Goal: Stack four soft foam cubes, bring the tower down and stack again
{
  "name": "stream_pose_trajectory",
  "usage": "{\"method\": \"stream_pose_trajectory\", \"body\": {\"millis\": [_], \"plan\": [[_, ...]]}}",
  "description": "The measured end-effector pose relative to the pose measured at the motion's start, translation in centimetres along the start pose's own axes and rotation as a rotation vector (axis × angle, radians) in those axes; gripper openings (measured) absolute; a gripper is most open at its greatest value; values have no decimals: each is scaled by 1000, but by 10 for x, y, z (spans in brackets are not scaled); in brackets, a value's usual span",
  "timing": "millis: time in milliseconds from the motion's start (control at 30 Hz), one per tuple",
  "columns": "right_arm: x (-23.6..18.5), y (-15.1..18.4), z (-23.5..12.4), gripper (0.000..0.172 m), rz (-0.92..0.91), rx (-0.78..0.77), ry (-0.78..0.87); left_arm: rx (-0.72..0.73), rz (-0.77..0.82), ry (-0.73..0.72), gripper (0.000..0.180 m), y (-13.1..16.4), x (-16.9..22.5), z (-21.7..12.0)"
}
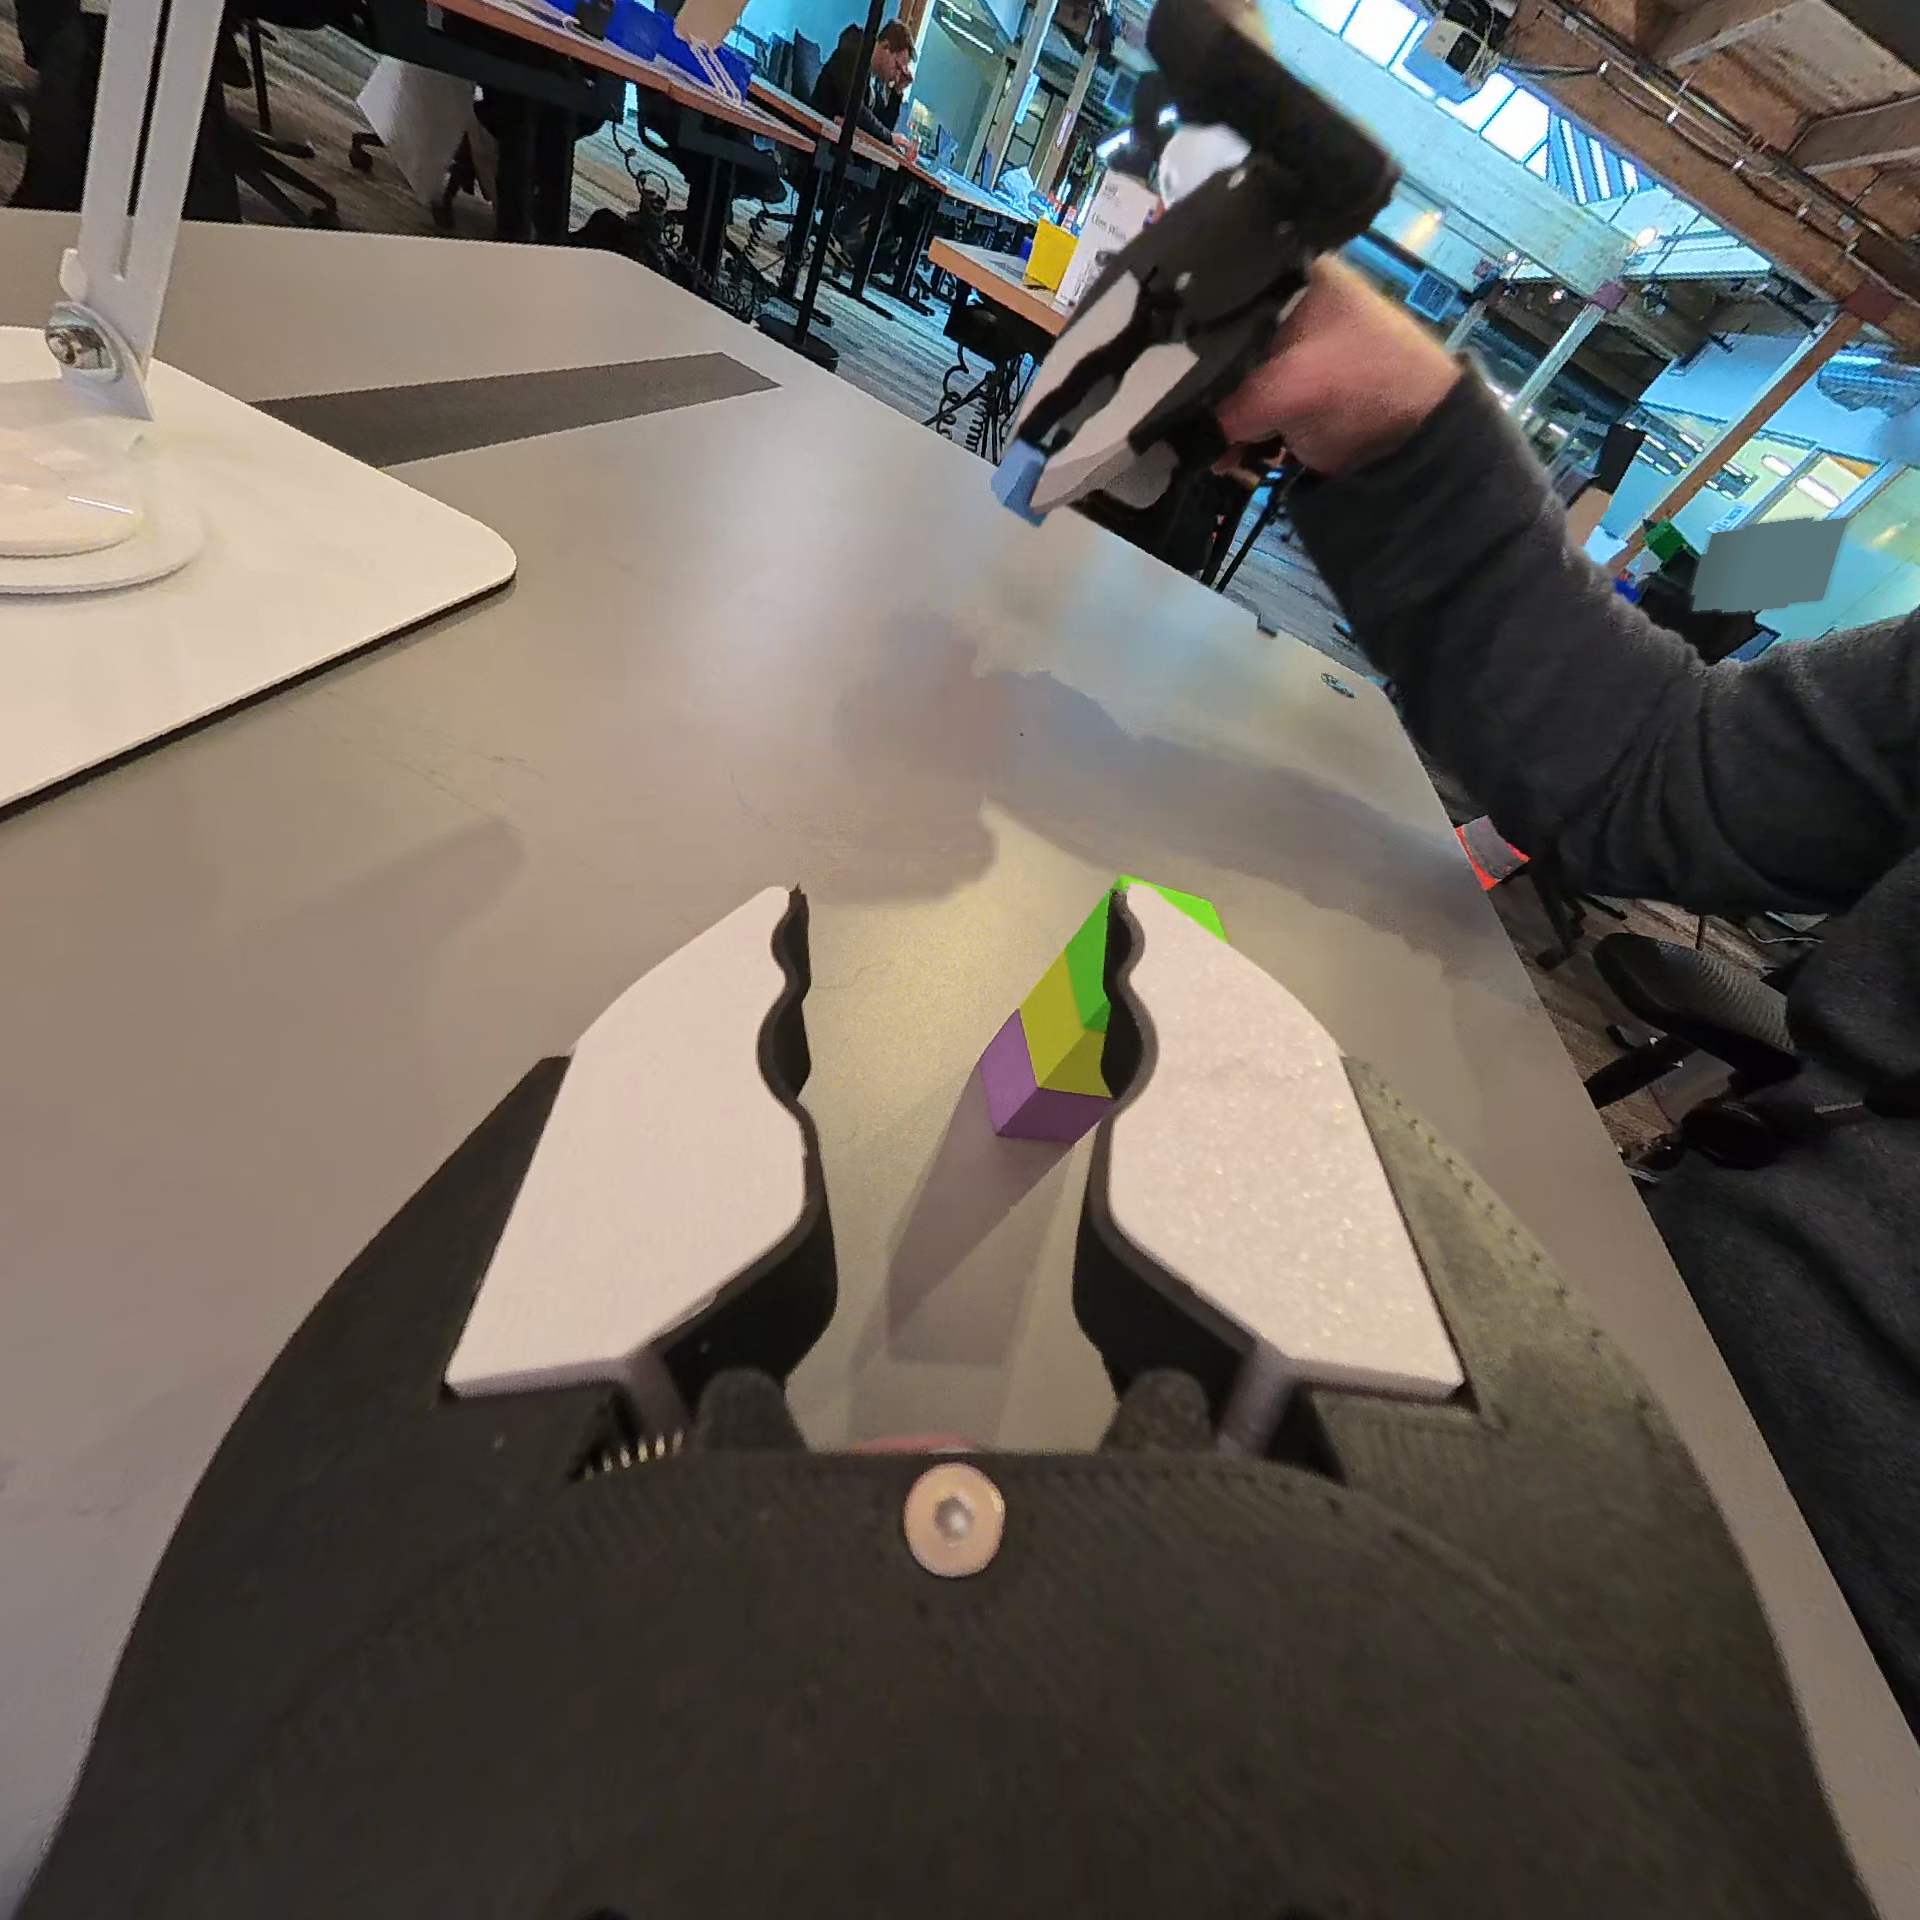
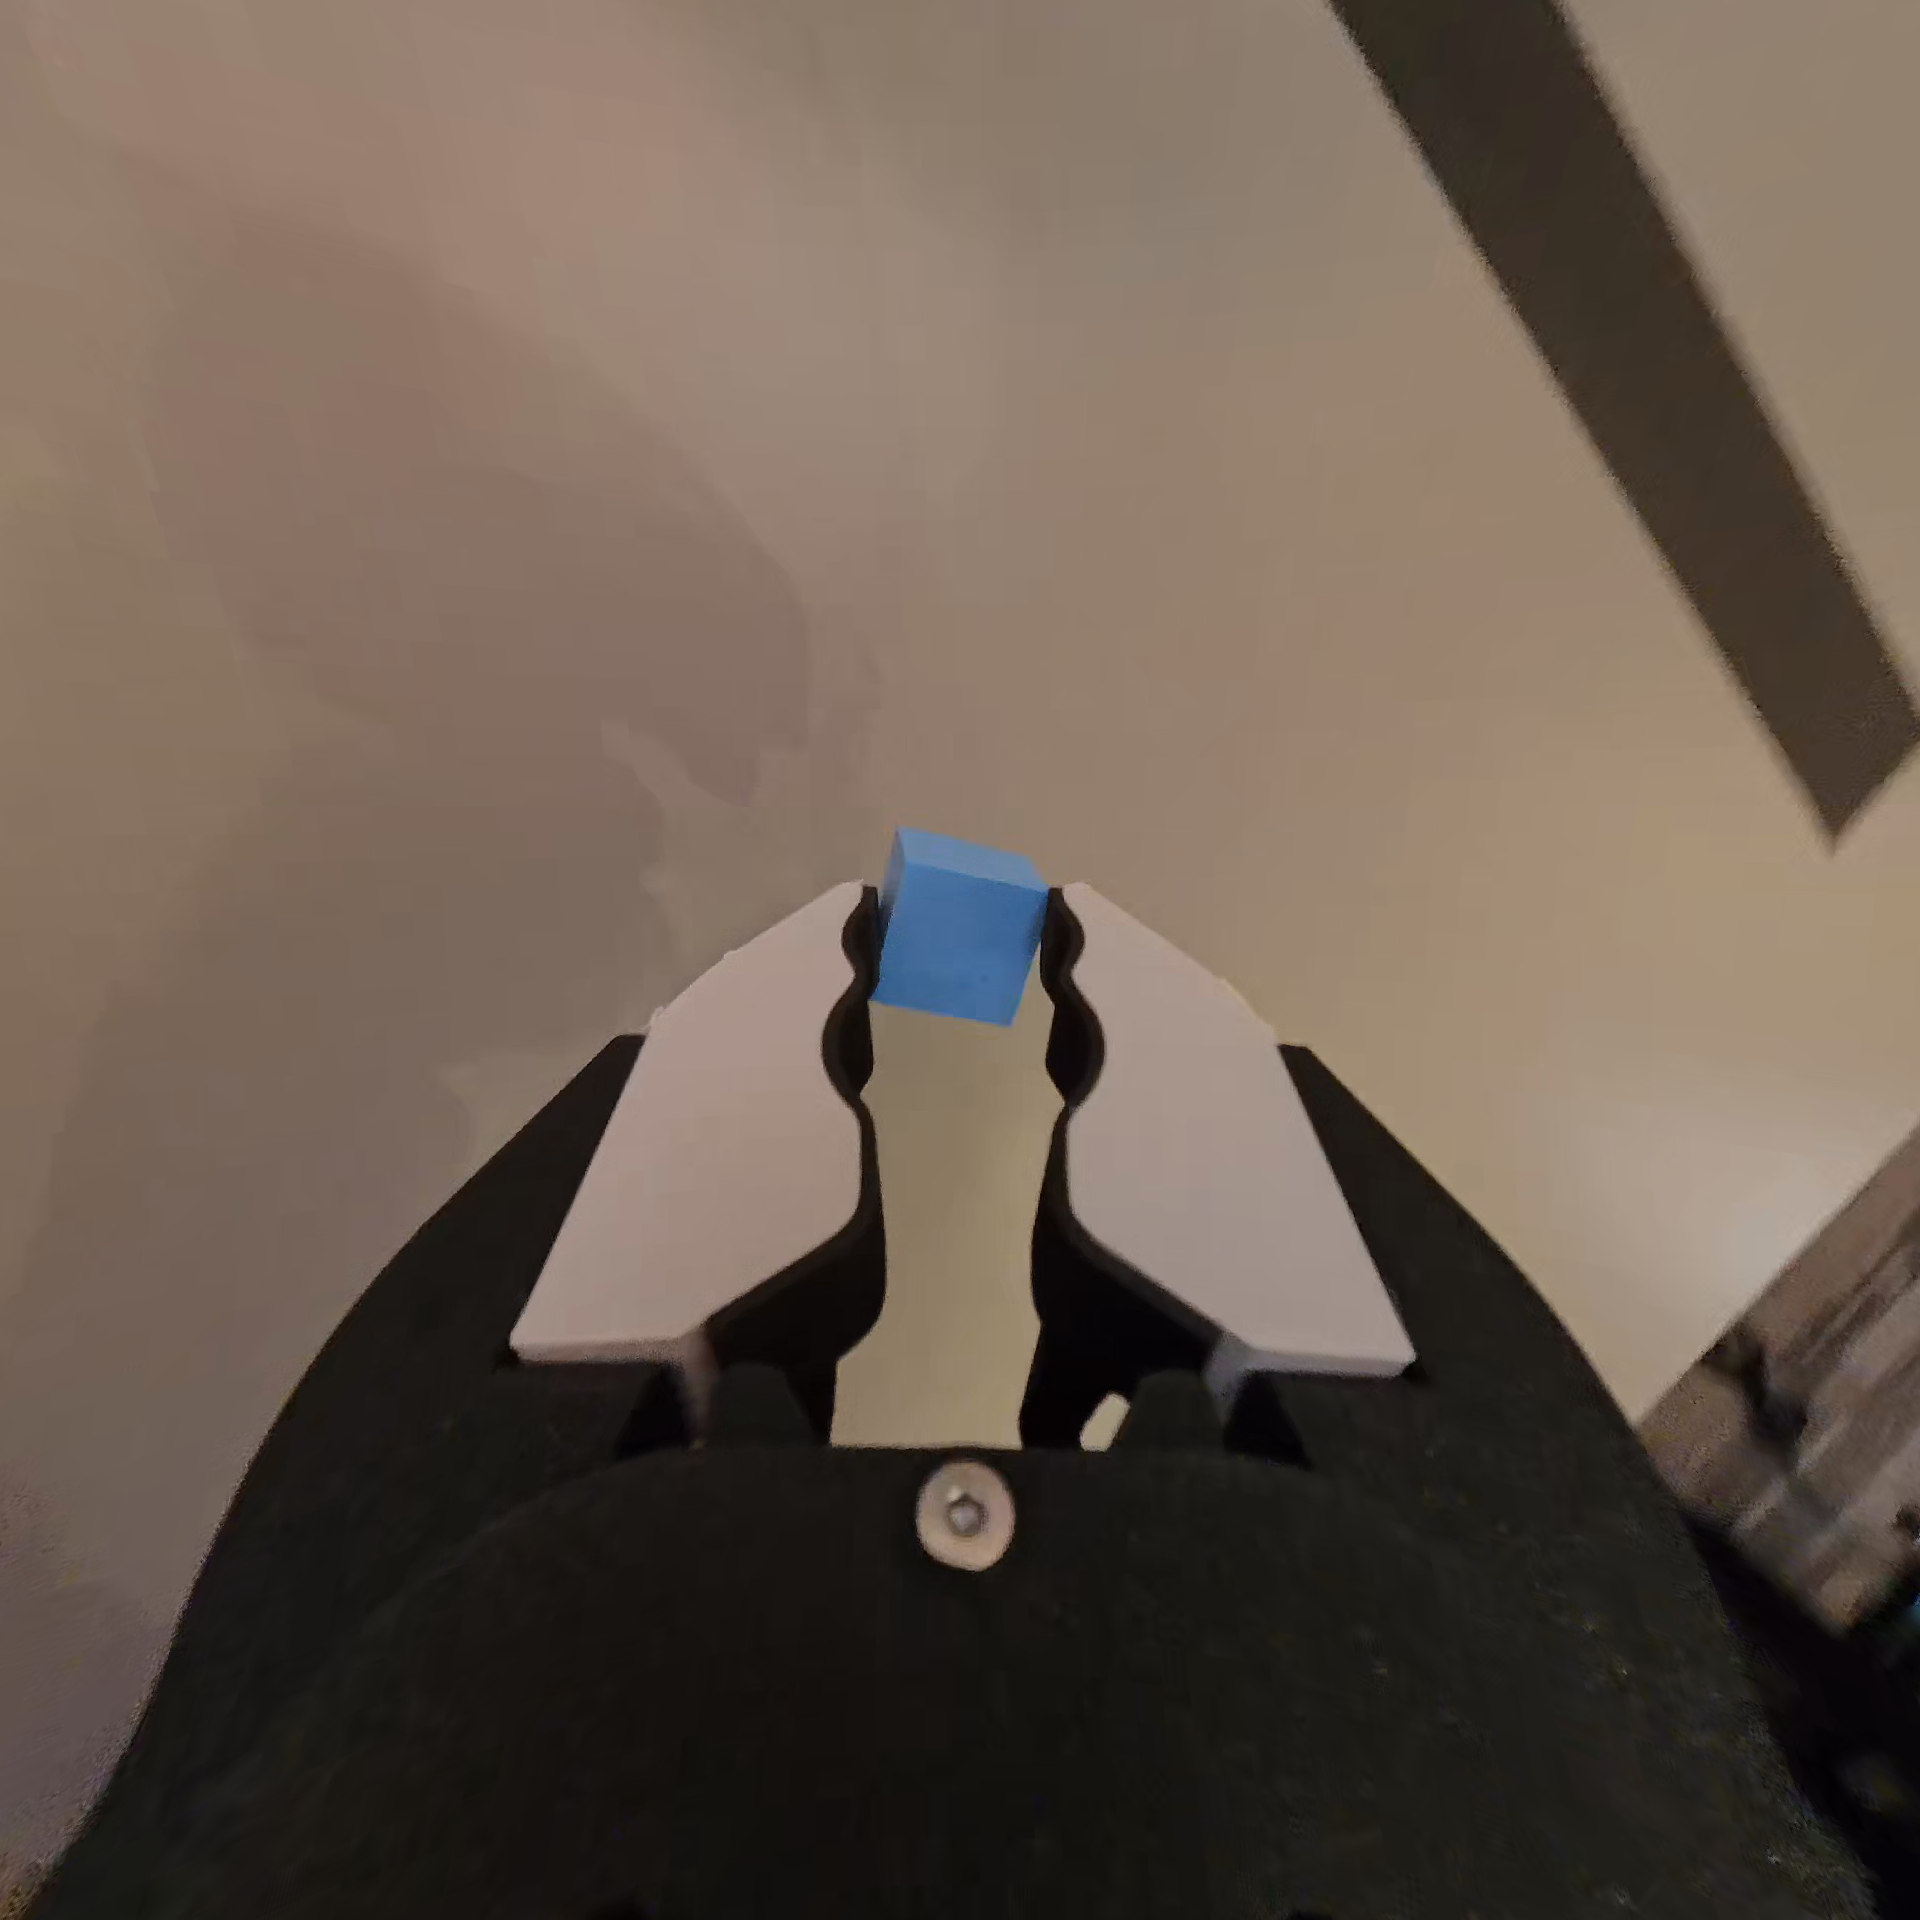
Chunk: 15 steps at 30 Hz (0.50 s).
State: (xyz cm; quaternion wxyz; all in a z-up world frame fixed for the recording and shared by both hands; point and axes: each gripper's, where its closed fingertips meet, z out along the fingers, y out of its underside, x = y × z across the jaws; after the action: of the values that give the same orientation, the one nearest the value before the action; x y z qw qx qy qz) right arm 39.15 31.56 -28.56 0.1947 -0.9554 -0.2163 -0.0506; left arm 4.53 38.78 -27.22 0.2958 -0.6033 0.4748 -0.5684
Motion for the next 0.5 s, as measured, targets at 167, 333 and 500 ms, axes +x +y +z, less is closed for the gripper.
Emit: {"method": "stream_pose_trajectory", "body": {"millis": [167,333,500], "plan": [[-114,-98,-33,29,-360,160,-148,0,1,0,54,0,0,0],[-224,-152,-52,29,-668,244,-351,3,3,5,54,0,1,0],[-272,-170,-49,29,-829,211,-410,6,0,11,54,-1,1,-1]]}}
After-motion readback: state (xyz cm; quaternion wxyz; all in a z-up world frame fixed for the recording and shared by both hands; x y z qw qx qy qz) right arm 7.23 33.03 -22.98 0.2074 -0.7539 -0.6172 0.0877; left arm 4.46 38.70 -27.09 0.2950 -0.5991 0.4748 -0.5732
